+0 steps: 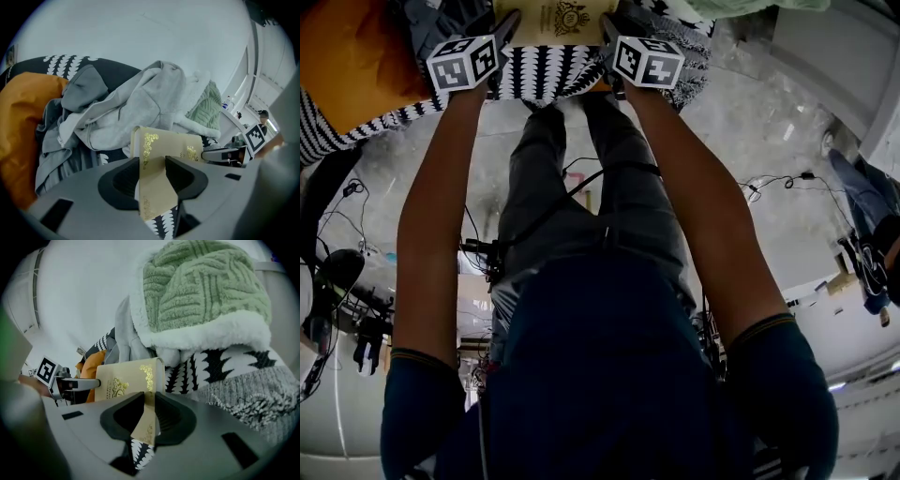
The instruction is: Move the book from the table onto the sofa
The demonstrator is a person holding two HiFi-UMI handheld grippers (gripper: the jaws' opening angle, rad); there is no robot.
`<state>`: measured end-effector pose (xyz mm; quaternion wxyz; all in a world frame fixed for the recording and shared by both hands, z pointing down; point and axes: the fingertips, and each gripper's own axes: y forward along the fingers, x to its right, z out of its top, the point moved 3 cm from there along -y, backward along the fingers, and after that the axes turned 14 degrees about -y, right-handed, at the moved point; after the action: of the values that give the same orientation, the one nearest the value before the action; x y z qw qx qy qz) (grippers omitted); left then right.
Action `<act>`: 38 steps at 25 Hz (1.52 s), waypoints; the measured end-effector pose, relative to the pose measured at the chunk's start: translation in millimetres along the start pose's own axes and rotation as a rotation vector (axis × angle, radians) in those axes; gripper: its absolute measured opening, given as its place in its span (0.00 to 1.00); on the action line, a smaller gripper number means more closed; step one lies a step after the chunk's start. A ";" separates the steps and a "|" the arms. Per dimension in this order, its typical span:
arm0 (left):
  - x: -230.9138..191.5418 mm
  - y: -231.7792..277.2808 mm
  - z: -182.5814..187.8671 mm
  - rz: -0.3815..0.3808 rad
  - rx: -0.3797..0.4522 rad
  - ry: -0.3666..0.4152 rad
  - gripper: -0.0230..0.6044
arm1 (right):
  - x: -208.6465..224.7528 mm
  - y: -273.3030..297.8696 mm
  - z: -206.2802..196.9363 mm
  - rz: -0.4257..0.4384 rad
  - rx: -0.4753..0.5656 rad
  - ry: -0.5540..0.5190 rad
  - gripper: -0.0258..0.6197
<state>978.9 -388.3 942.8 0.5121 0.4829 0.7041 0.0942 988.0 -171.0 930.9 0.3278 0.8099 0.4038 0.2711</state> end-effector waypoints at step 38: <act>-22.6 -10.4 -9.3 -0.012 -0.123 -0.091 0.04 | 16.8 10.4 12.3 -0.014 -0.170 0.049 0.07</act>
<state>965.4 -407.9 954.8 0.5728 0.4501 0.6759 0.1120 1010.5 -165.6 933.8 0.3872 0.7695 0.3929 0.3219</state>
